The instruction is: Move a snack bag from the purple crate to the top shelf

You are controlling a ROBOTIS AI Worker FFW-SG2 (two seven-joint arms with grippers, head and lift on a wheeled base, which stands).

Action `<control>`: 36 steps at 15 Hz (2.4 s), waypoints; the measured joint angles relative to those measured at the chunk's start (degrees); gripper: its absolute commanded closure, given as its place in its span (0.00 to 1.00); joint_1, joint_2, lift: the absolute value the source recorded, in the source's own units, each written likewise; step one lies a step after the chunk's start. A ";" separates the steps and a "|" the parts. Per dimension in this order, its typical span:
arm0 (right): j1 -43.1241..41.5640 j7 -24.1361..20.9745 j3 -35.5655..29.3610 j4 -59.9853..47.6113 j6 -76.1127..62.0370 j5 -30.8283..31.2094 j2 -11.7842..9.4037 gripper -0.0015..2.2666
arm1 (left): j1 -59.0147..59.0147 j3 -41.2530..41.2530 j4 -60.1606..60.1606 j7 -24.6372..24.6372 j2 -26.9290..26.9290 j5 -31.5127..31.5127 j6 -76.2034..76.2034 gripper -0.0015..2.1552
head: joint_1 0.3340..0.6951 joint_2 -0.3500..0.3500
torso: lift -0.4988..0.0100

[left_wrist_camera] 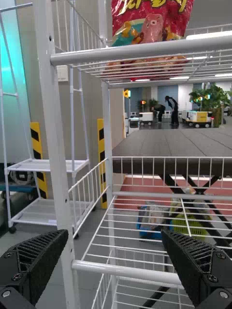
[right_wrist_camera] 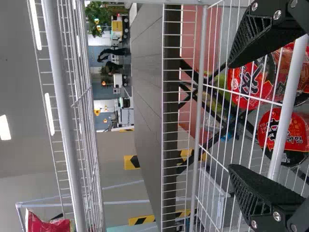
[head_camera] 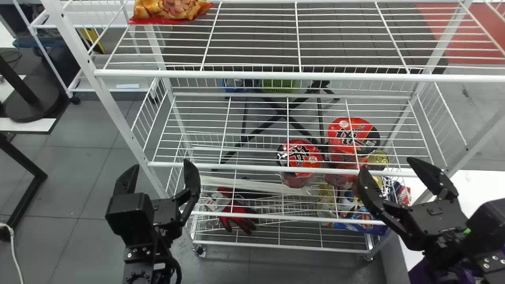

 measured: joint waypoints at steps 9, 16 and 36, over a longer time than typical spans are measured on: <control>0.15 0.00 0.07 0.10 -0.88 0.00 -0.09 0.04 | 0.71 0.04 -0.70 0.48 -0.01 0.00 -1.15 0.05 | 1.00 0.58 | 0.33; 0.34 0.00 0.19 -0.23 -1.69 0.00 -0.08 0.04 | 1.23 0.09 -1.31 0.56 0.08 -0.17 -1.58 0.05 | 1.00 0.58 | 0.28; 1.19 0.17 0.37 -0.99 -3.34 0.00 -0.73 0.04 | 1.81 -0.34 -1.86 0.65 0.08 -0.70 -1.58 0.05 | 1.00 0.58 | 0.12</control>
